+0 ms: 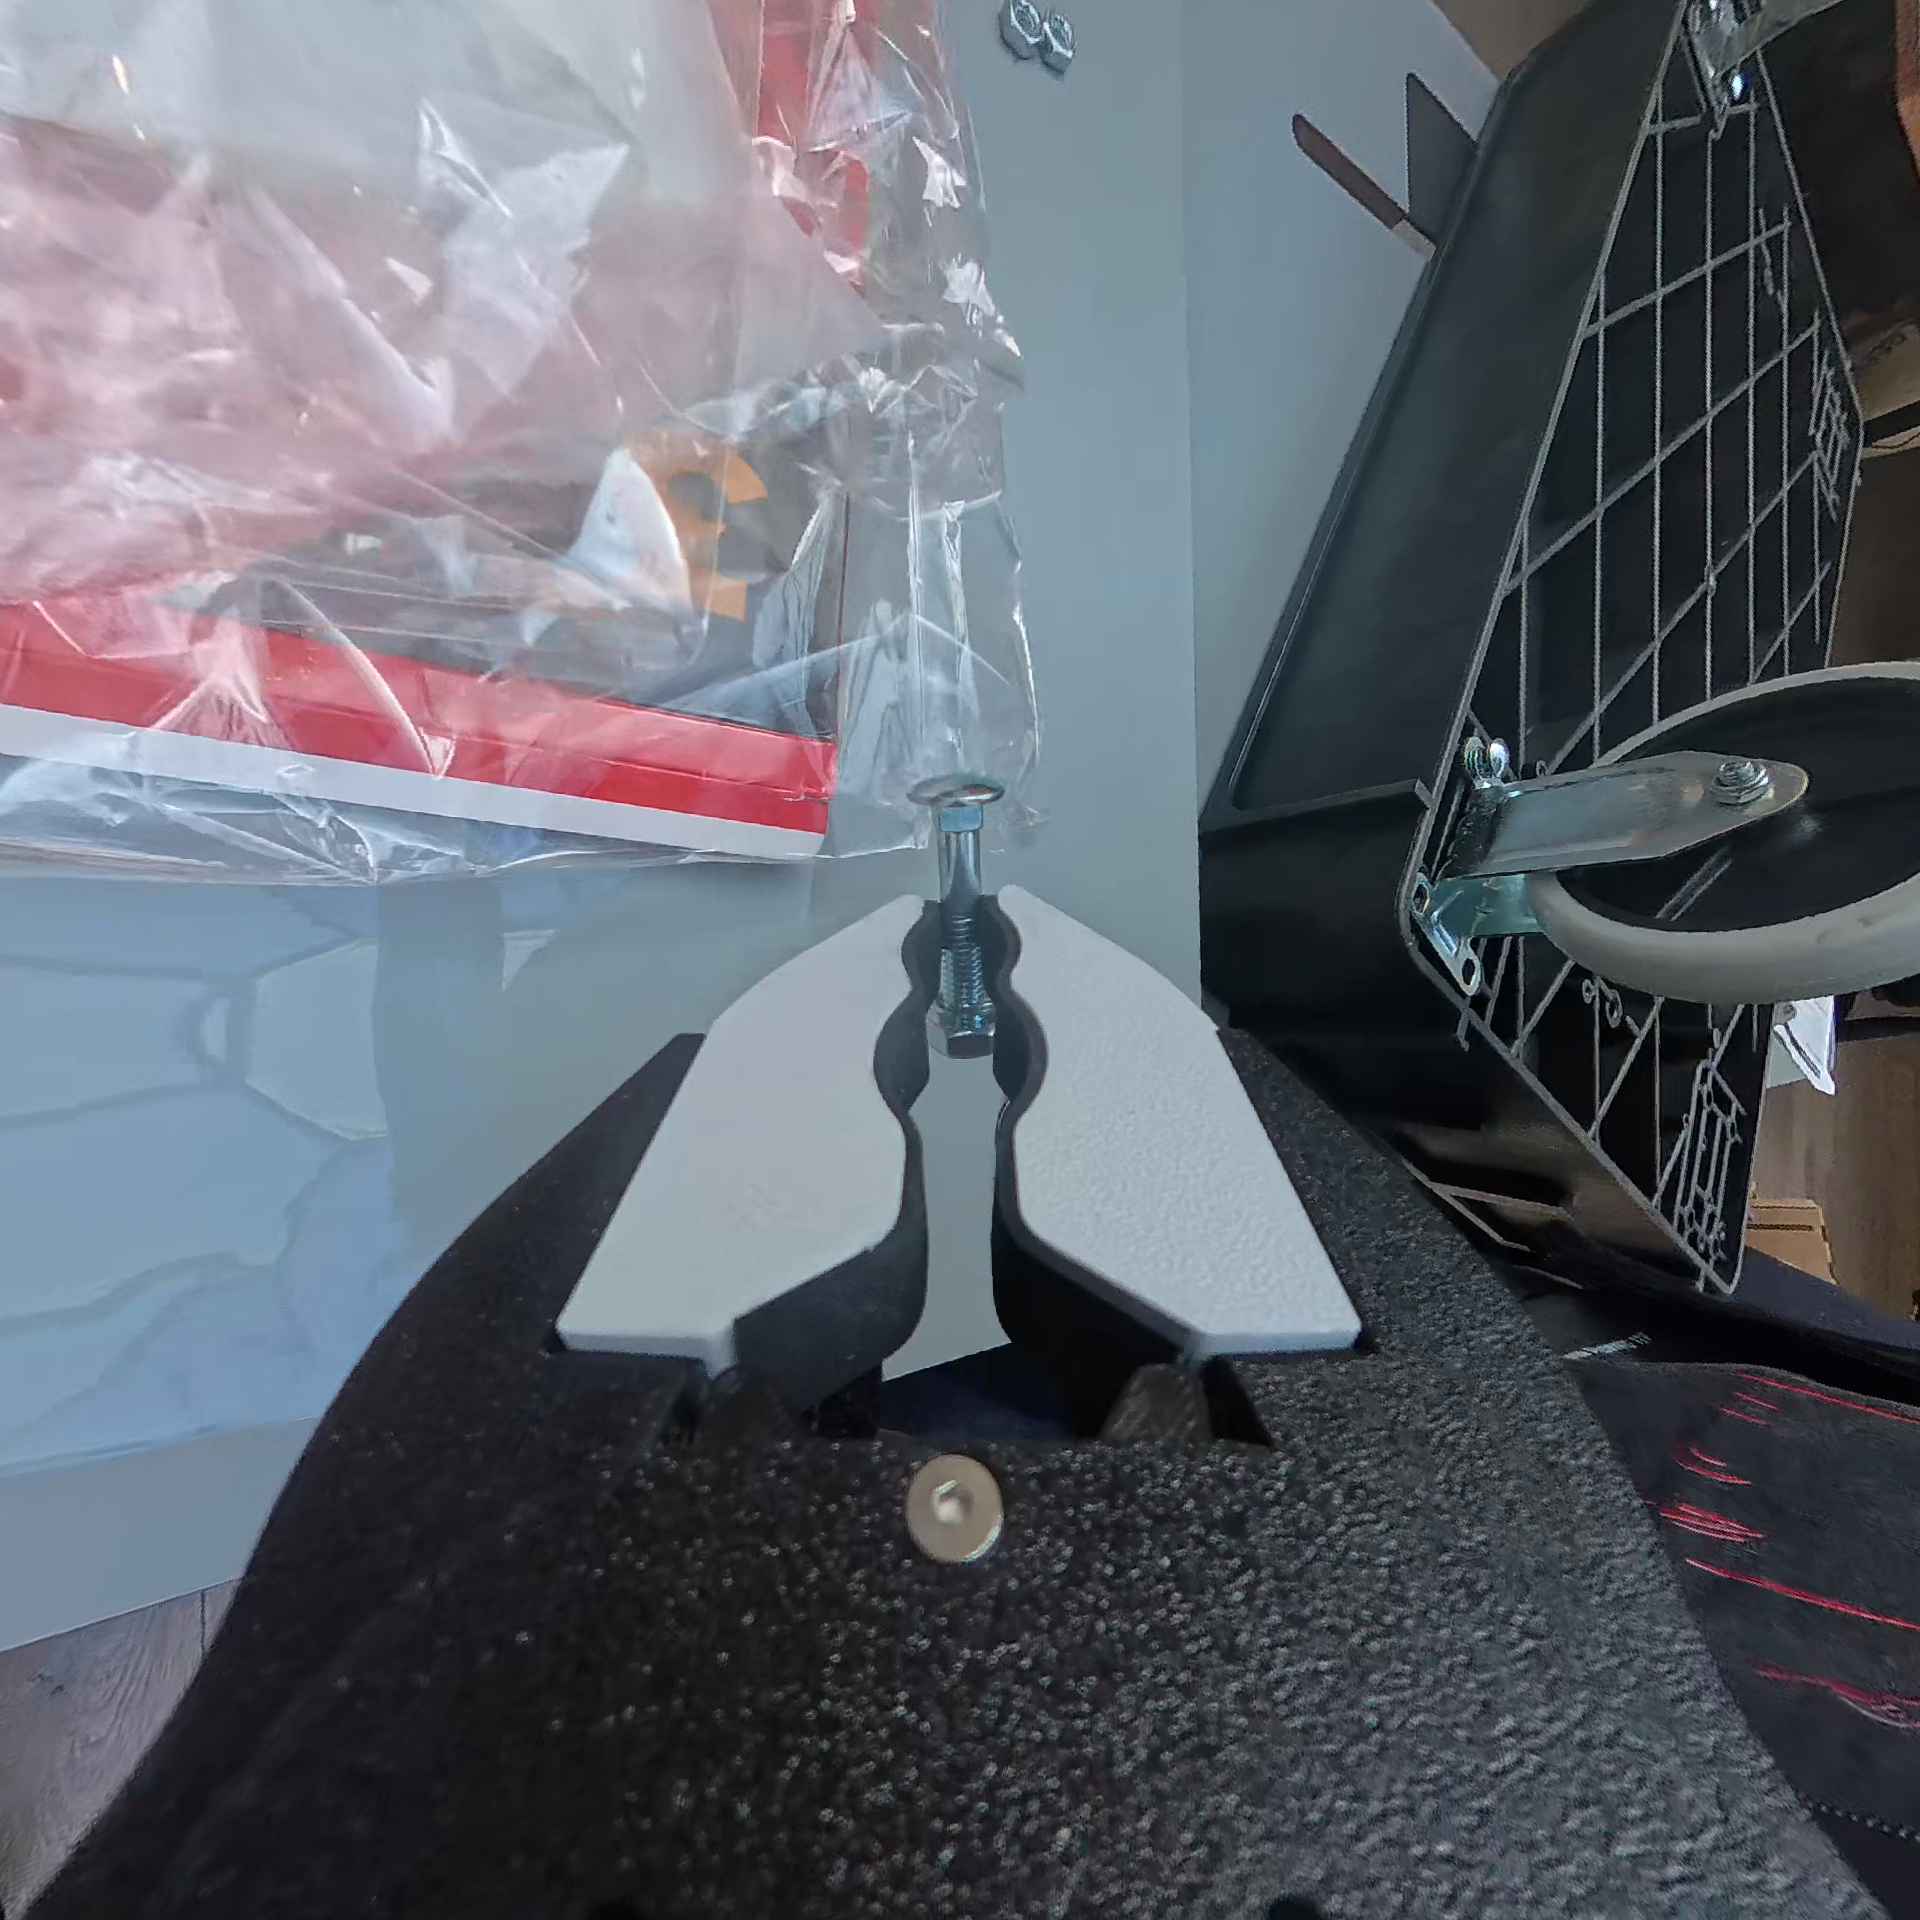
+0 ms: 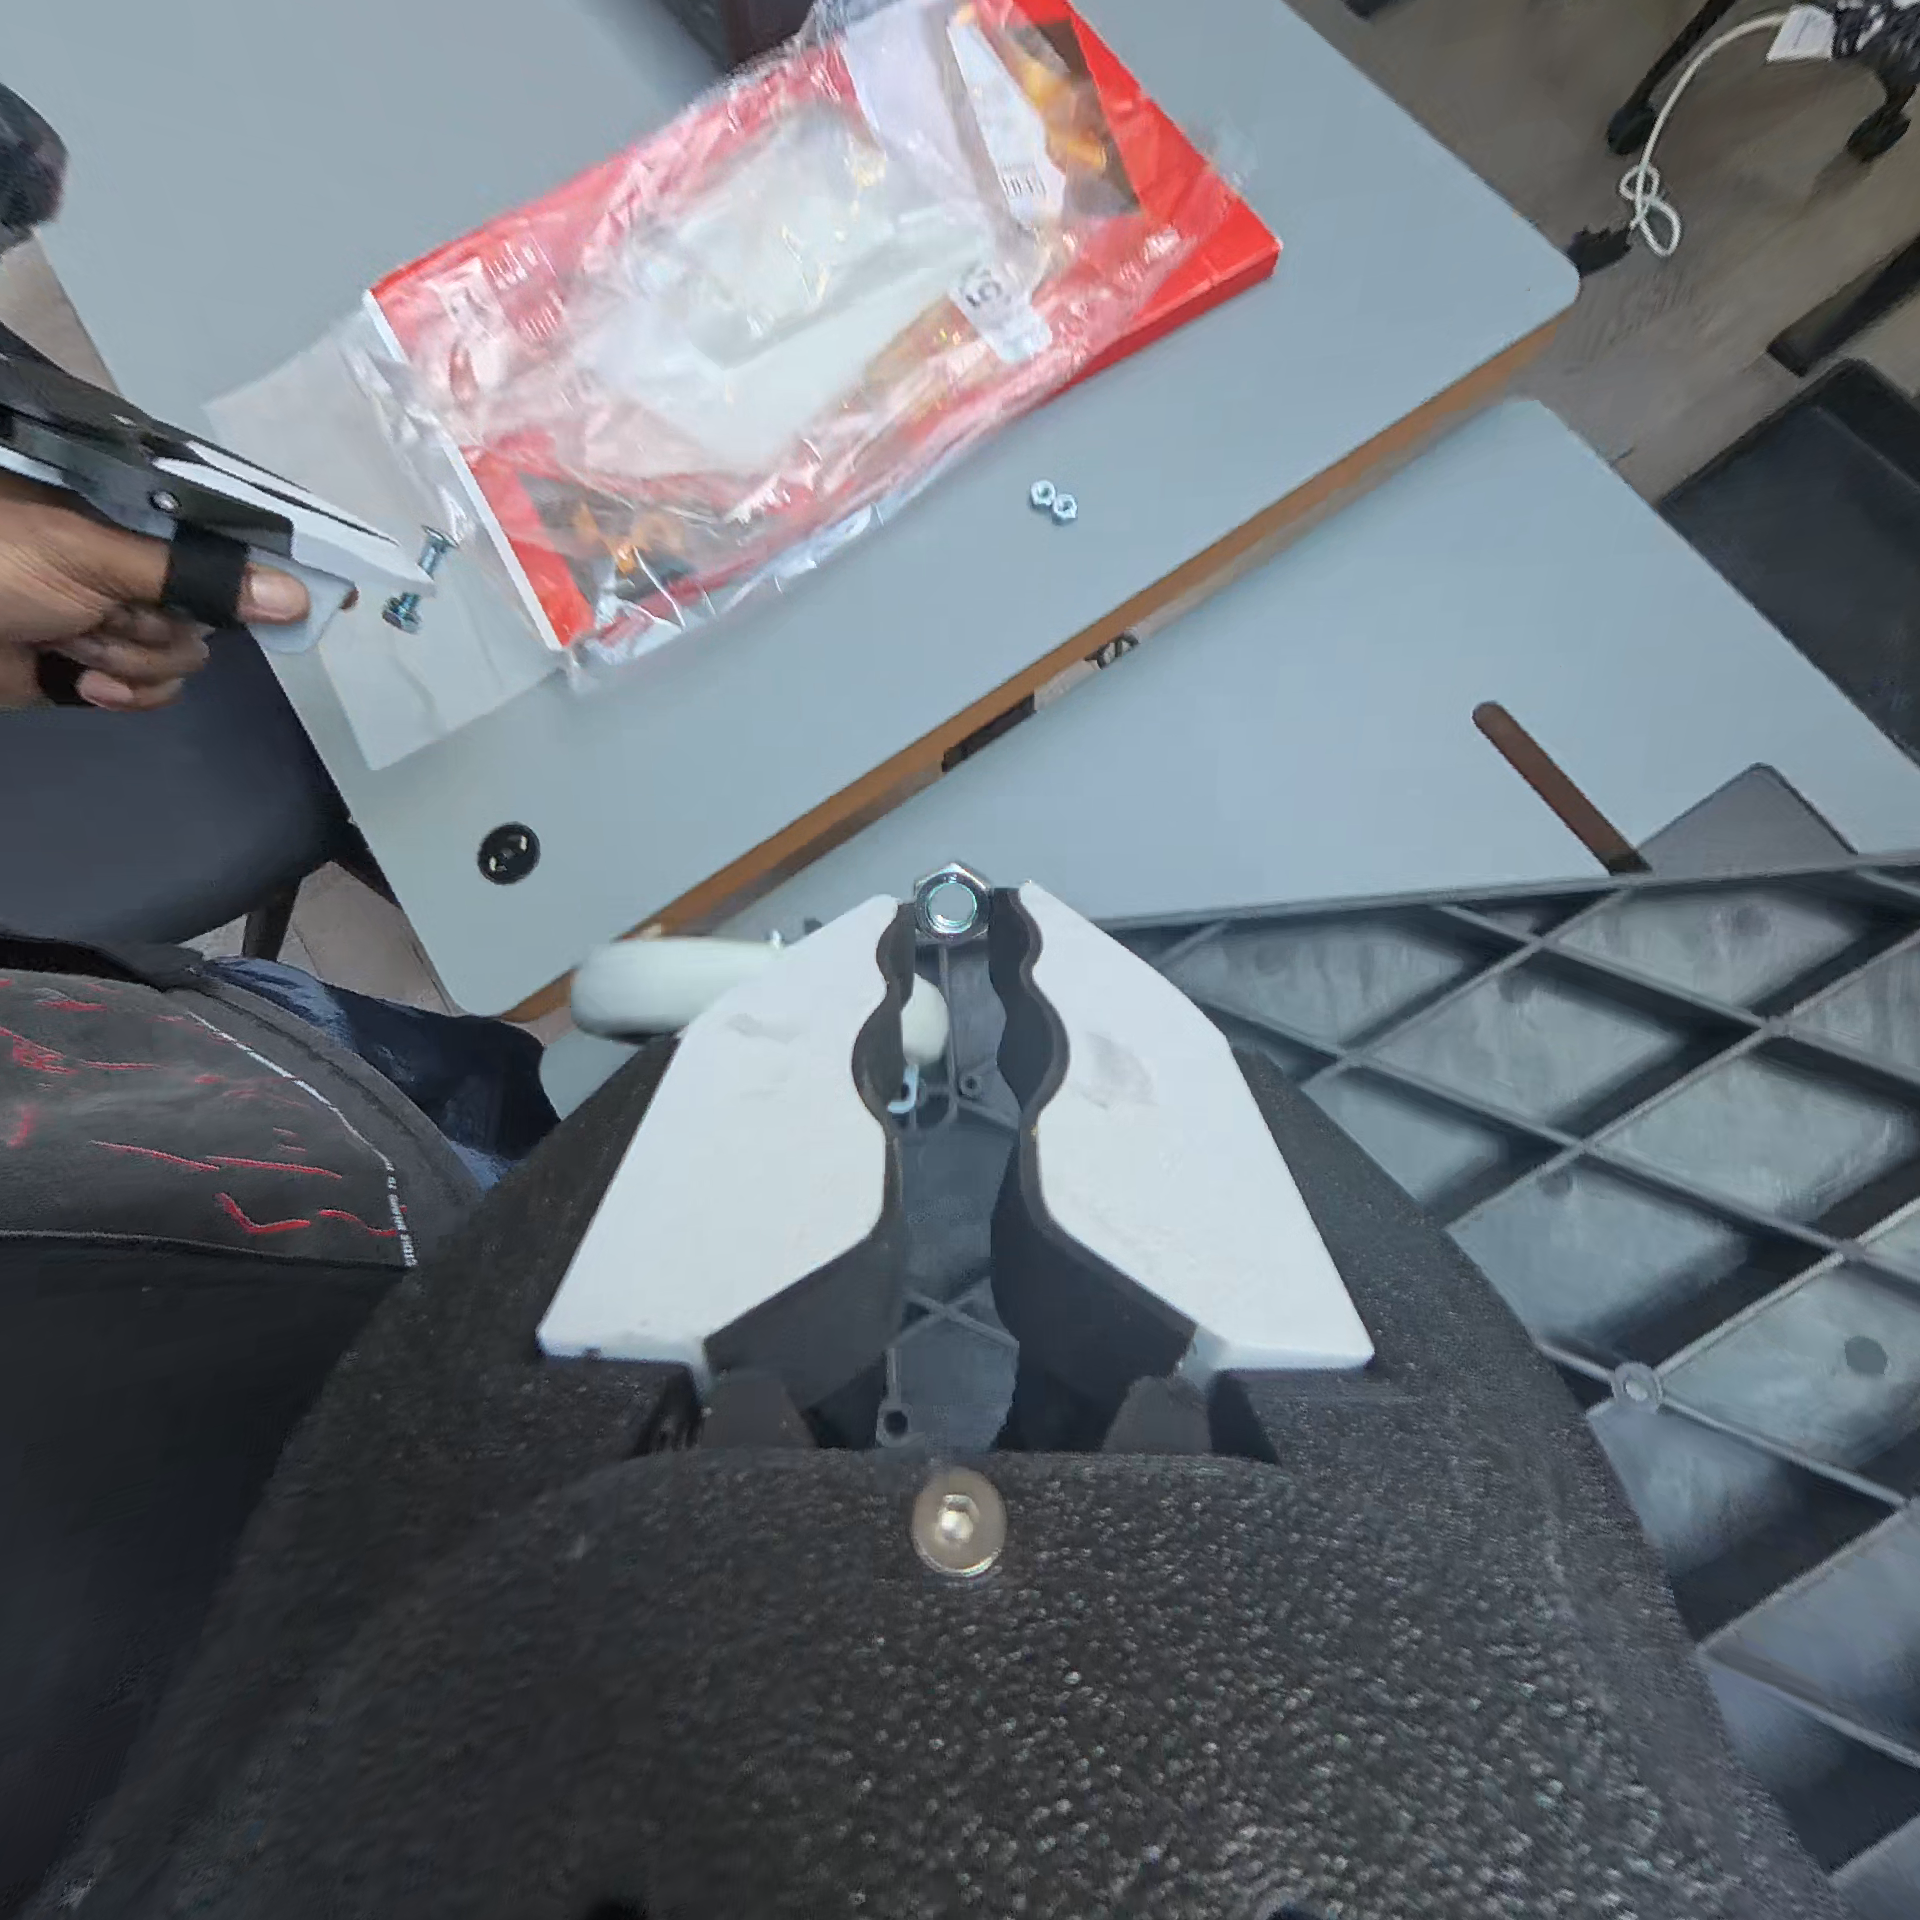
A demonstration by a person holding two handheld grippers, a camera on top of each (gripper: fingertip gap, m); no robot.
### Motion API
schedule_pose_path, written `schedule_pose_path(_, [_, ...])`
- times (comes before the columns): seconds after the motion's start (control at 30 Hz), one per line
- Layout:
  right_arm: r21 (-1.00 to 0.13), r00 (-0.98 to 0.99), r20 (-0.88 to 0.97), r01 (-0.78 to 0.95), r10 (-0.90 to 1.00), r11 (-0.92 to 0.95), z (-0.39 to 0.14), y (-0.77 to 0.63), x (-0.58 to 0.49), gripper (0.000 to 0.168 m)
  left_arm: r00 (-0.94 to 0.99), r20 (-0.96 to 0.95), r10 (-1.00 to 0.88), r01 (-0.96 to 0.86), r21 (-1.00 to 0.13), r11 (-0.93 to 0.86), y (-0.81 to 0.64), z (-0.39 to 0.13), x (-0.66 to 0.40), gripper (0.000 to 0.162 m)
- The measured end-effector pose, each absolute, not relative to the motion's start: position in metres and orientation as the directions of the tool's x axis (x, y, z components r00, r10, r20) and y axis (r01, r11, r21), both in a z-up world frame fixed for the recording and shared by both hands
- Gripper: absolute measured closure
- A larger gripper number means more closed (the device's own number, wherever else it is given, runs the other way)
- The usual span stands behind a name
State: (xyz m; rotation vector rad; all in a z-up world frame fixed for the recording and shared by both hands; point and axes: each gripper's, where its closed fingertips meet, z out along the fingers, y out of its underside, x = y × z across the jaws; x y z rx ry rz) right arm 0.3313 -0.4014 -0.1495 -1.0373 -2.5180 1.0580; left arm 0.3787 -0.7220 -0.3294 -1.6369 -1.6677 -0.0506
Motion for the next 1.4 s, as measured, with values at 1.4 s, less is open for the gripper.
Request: schedule_pose_path(1.4, [-0.409,-0.792,-0.090,0.583,0.604,0.702,-0.411,-0.693,0.403,0.147,0.153,0.787,0.598,0.874,-0.390,0.290,-0.797,-0.320,0.404,0.155])
